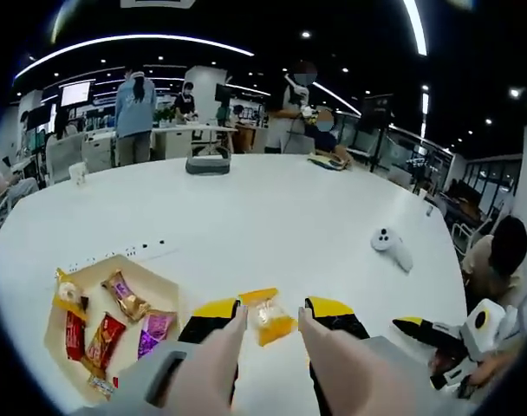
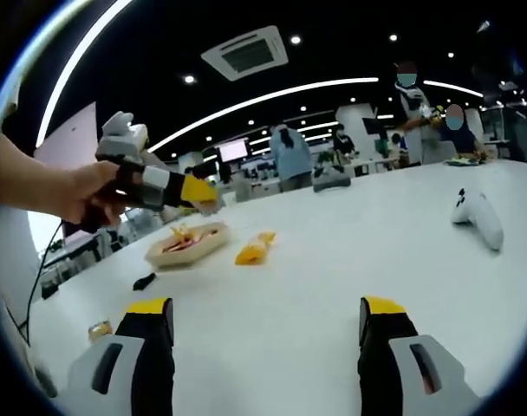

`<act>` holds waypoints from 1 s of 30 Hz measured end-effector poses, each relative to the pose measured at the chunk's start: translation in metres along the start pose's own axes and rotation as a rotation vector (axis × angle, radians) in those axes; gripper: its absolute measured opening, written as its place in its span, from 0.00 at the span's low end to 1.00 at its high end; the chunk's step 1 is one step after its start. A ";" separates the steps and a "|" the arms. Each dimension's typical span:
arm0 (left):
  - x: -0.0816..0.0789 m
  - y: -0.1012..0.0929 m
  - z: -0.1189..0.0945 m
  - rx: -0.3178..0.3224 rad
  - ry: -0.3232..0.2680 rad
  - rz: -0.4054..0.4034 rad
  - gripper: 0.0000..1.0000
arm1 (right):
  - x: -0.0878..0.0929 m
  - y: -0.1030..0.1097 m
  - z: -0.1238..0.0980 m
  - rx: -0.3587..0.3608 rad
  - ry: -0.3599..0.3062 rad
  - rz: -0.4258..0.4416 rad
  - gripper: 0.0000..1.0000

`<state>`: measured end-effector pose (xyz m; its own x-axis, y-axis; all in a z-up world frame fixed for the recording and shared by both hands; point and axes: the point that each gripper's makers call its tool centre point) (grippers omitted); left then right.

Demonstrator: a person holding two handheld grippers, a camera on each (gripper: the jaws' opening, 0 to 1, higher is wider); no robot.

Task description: Place the target food into the container with the food tongs after gripping and lifting it, then release it inside without dropping or visibly crushing the food.

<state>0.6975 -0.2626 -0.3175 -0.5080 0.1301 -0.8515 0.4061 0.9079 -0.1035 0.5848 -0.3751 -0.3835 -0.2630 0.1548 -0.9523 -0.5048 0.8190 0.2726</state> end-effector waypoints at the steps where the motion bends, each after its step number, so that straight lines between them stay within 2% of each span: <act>1: 0.001 -0.001 0.001 0.001 0.002 0.005 0.29 | 0.000 0.001 0.000 -0.001 0.001 -0.004 0.89; 4: 0.005 -0.004 0.005 0.004 0.011 0.013 0.29 | 0.004 0.003 0.001 -0.008 0.021 -0.022 0.89; 15: 0.009 -0.010 0.015 -0.016 0.011 0.027 0.29 | 0.006 0.003 0.002 -0.011 0.033 -0.036 0.89; 23: 0.009 -0.001 0.027 -0.081 0.025 0.028 0.29 | 0.006 -0.001 0.003 -0.003 0.034 -0.039 0.89; 26: 0.008 -0.002 0.031 -0.086 0.024 0.033 0.29 | 0.004 0.002 0.002 -0.008 0.027 -0.082 0.87; 27: 0.008 -0.003 0.032 -0.086 0.026 0.036 0.29 | 0.003 0.005 0.004 -0.033 0.024 -0.129 0.87; 28: 0.008 -0.003 0.034 -0.095 0.028 0.044 0.29 | 0.006 0.005 0.007 -0.029 0.041 -0.161 0.89; 30: 0.007 -0.002 0.037 -0.115 0.018 0.063 0.29 | 0.005 0.006 0.009 -0.038 0.039 -0.128 0.90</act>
<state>0.7213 -0.2777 -0.3420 -0.4984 0.1947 -0.8448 0.3483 0.9373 0.0106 0.5881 -0.3647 -0.3880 -0.2255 0.0281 -0.9738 -0.5668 0.8092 0.1546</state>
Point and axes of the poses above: the point that each gripper's makers call its tool centre point, and the gripper's own axes: z roughly forward along the fingers, y roughly to its left, x roughly out of its underside, and after that the axes turned 11 degrees about -x, right-handed
